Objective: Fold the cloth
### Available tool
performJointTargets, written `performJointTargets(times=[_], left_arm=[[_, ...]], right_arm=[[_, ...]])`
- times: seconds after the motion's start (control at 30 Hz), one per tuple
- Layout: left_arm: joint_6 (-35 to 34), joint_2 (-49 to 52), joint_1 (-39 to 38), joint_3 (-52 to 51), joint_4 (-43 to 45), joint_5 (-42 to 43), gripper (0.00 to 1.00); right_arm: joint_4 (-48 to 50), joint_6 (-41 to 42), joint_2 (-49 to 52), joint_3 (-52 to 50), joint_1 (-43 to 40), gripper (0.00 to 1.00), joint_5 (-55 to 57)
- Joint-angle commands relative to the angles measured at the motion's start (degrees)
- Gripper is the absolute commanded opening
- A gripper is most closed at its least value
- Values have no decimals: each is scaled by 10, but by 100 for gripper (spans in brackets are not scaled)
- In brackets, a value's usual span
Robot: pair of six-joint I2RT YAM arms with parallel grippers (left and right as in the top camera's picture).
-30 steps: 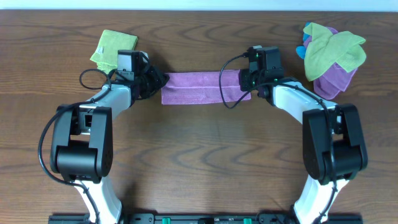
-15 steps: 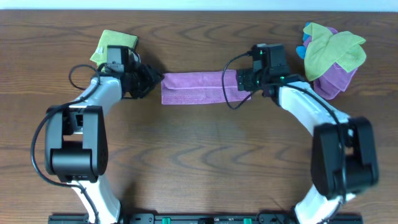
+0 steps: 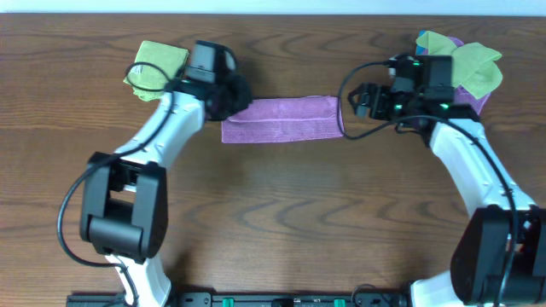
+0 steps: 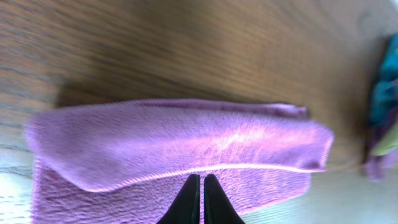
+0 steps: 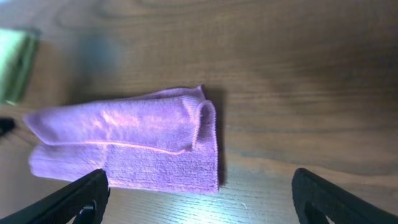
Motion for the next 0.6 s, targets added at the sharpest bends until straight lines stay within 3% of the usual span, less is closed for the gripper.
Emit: performJointTargets(times=[0.0, 0.3, 0.57], left_arm=[[25, -1, -28, 7, -2, -118, 6], [43, 62, -40, 7, 16, -173, 5], [44, 97, -37, 7, 17, -173, 6]], right_arm=[[30, 50, 14, -42, -26, 93, -103], [200, 156, 27, -148, 2, 85, -118], [257, 207, 73, -153, 42, 85, -109]])
